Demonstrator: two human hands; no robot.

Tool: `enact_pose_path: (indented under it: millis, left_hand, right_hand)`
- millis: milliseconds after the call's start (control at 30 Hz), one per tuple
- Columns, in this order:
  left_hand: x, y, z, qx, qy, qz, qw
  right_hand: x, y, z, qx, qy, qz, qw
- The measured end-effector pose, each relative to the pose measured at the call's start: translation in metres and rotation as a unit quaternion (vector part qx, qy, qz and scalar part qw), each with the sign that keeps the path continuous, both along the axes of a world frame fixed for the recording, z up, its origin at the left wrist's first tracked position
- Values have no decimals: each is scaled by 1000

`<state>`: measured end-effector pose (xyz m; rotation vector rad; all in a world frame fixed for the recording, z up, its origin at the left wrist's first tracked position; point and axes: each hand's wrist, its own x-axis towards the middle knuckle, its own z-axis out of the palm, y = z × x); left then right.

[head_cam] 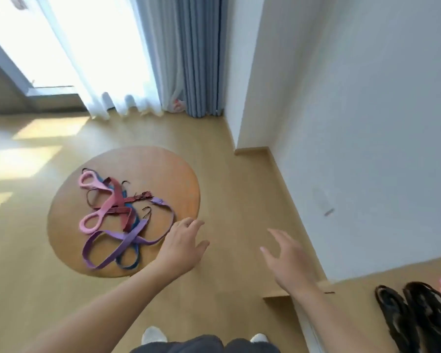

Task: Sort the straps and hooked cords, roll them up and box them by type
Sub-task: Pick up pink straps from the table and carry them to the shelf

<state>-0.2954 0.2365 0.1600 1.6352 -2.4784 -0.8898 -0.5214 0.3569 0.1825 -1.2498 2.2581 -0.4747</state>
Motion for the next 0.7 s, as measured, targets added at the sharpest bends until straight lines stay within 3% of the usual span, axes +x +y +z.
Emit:
enact_pose_path:
  millis: [200,333,700]
  left_hand:
    - [163,-26,-13,31,6,166,986]
    - [231,-36,-18,47,-17,235,971]
    - [274,-91,-41,68,0,403,913]
  right_hand:
    - [124,-80,-26,51,1,144,988]
    - [187,-126,-34,66,-14,213,975]
    - [277,-284,-93,109,7,438,892]
